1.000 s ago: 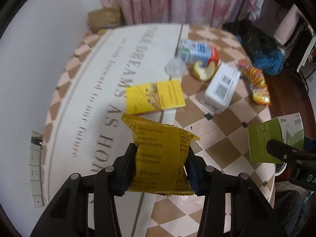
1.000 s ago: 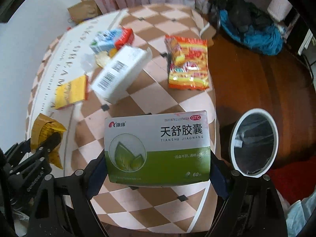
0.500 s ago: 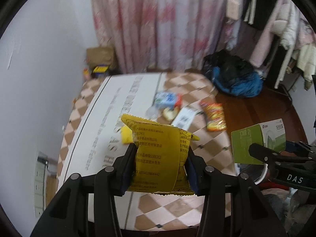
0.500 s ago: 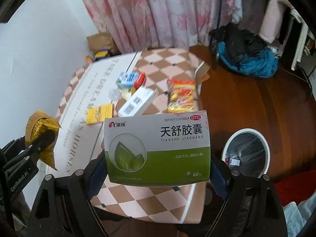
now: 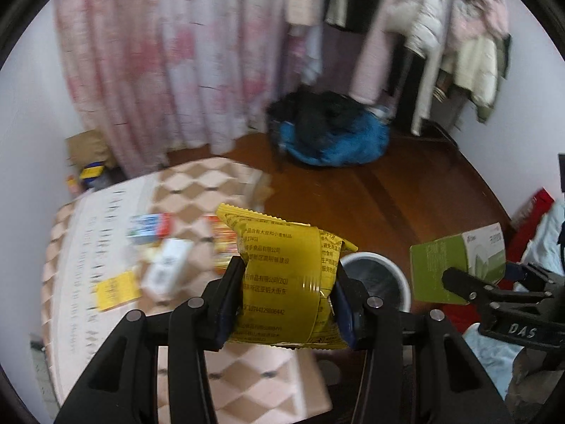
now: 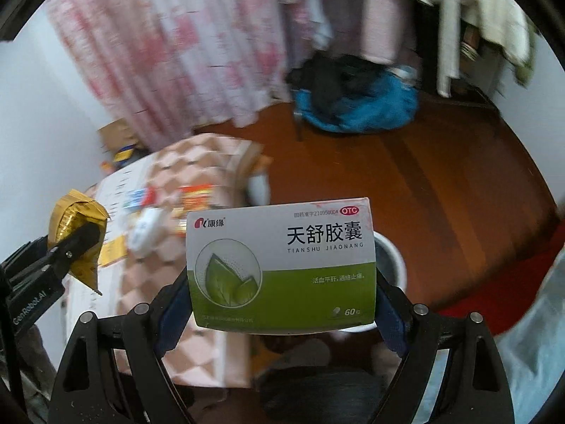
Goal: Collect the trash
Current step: 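Carry the chip bag and medicine box over the trash bin, then open both tools to drop the bag and box into the bin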
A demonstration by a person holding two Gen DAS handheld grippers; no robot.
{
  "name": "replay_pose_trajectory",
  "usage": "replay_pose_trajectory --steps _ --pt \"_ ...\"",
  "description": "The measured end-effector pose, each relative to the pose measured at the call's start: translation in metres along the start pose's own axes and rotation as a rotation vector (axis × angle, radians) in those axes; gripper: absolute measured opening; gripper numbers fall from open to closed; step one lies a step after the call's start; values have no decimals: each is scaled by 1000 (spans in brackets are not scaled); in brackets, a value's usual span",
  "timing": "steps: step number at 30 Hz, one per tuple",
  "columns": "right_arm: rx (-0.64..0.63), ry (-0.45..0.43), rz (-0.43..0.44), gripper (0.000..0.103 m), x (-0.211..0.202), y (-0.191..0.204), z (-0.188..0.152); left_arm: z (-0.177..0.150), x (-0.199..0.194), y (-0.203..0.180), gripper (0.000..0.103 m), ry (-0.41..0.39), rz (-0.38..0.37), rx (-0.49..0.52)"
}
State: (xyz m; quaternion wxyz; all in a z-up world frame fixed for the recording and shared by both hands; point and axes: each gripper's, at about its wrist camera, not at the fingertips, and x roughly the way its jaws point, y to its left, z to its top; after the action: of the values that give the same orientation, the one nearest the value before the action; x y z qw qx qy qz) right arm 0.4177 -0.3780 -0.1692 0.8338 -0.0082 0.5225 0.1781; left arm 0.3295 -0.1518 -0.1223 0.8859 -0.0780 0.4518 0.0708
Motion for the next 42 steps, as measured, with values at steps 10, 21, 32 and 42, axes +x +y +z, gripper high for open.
replay_pose_trajectory --steps 10,21,32,42 --pt "224 199 -35 90 115 -140 -10 10 120 -102 43 193 -95 73" --pt "346 363 -23 91 220 -200 -27 -6 217 -130 76 418 -208 -6" --pt "443 411 6 103 249 -211 -40 -26 215 -108 97 422 -68 15" --pt "289 452 -145 103 207 -183 -47 -37 187 -94 96 374 12 63"
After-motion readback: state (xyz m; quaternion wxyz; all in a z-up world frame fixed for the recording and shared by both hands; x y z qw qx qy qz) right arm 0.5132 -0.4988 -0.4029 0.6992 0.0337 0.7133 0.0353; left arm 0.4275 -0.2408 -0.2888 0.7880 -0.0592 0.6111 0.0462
